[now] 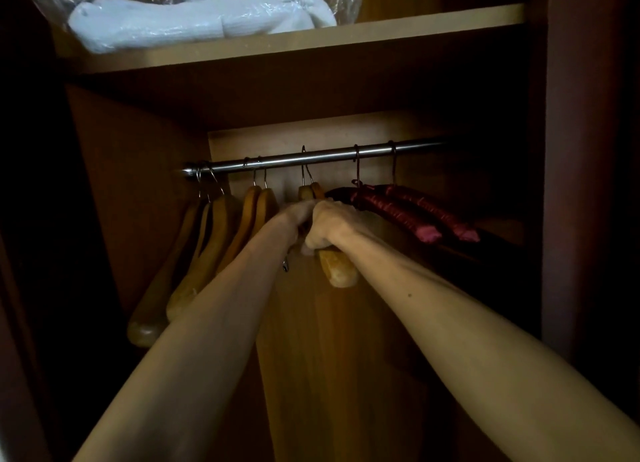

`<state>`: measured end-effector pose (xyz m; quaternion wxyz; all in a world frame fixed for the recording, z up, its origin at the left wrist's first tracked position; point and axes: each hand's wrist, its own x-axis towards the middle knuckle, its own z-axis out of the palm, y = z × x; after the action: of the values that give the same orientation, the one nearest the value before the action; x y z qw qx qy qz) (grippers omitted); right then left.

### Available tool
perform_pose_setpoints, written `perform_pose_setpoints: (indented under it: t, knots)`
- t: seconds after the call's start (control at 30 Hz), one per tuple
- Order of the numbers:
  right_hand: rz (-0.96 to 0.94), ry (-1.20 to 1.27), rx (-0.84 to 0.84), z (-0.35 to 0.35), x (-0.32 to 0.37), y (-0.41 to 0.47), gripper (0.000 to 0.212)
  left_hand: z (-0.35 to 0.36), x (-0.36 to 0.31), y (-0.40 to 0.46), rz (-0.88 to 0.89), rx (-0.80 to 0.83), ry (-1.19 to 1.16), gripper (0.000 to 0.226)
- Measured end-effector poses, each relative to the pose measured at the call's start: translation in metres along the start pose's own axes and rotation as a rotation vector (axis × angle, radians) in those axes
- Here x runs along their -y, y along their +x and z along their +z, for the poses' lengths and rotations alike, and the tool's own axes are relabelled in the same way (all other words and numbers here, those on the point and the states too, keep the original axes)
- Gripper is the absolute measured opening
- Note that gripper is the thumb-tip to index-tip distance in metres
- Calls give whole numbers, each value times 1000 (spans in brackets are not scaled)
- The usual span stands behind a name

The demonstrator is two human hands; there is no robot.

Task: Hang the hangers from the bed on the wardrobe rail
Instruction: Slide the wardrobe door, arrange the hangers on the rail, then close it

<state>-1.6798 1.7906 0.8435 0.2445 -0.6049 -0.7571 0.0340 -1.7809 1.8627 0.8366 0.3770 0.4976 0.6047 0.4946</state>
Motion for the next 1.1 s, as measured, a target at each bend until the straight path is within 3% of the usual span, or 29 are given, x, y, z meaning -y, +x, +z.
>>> perform_pose_setpoints:
  t: [0.1,0.2,0.3,0.37,0.47,0.57,0.67,0.7,0.8,0.83,0.9,1.0,1.1]
  knots:
    - [17,35,19,7,-9,4,66,5,14,35,-33,-64,21,57]
    - [9,71,42,12,-13,8,74,7,20,59,-34,-120,14,91]
    - [-2,85,64,4,-10,12,58,2,18,76,-65,-133,51,104]
    - [-3,96,87,-2,-9,14,59,4,7,46,-71,-156,62,83]
    - [-2,102,100,3,-13,18,69,11,4,14,-32,-188,171,29]
    - [36,159,128,20,-25,10,74,21,25,3,-64,-179,212,24]
    - [107,352,137,37,-39,-12,59,31,58,-12,-116,-69,38,17]
    - [142,416,183,46,-44,-18,54,35,72,-7,-122,-29,-11,18]
    - [124,377,196,75,-58,-48,67,45,133,35,-159,15,-129,82]
    - [120,360,186,87,-64,-56,74,48,149,39,-210,25,-176,88]
    - [108,370,209,107,-74,-80,82,57,154,-18,-223,57,-232,78]
    - [55,431,205,136,-93,-119,94,62,191,-58,-238,179,-339,92]
    - [15,537,208,160,-116,-155,94,66,229,-83,-258,192,-365,75]
